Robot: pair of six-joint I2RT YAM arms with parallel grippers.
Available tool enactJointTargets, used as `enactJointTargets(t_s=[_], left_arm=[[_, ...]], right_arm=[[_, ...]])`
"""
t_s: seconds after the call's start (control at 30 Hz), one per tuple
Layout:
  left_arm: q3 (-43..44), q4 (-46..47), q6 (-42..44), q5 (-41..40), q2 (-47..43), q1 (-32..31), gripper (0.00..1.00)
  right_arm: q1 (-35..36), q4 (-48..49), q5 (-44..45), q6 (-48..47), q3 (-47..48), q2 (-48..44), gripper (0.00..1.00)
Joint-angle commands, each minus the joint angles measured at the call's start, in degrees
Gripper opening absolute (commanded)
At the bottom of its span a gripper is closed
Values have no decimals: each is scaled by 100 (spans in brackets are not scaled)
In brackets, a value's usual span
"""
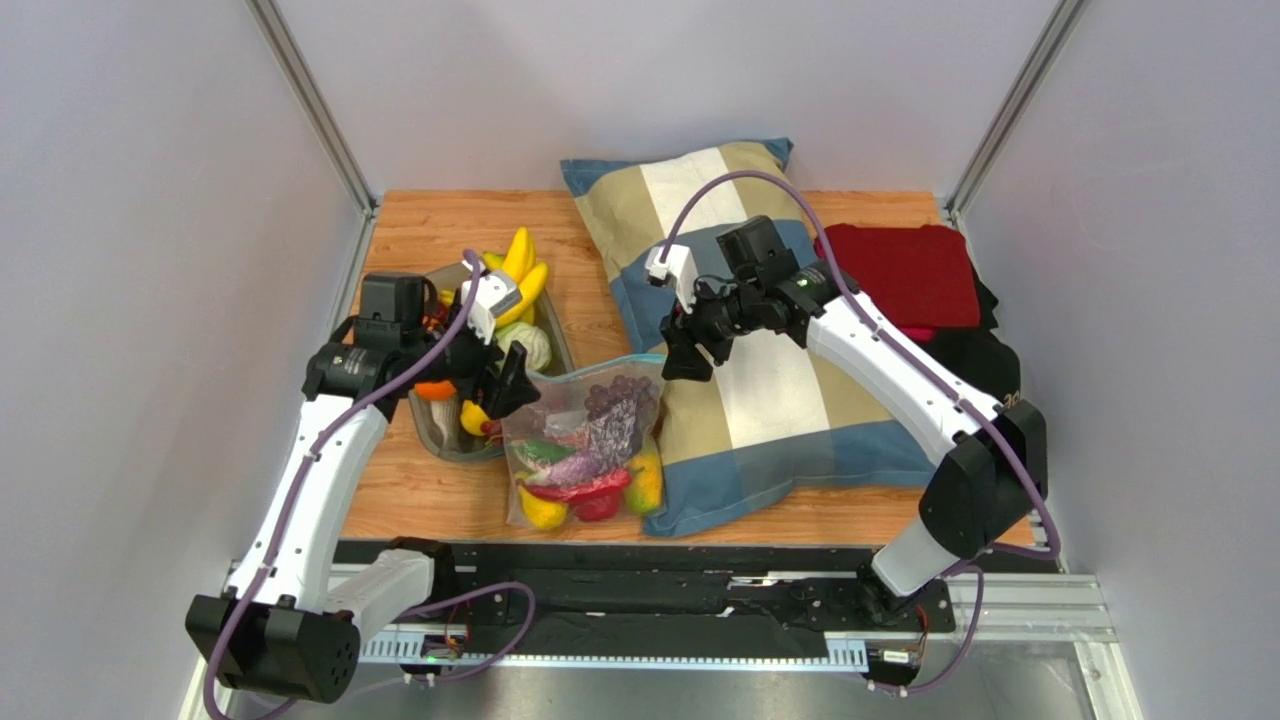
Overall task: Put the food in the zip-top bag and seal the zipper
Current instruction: Place the zipper food storage bag at the center of the board, then reset both arms
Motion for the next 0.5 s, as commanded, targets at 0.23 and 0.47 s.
enactJointTargets(t_s=[0.23, 0.47], left_arm=[[2606, -1096, -1059, 150, 619, 26, 99], [4549, -1528, -1490, -475, 1737, 113, 99]], right_arm=[[-836, 135, -26, 1217, 243, -1543, 91], [-2515, 135, -237, 2123, -80, -2194, 95]])
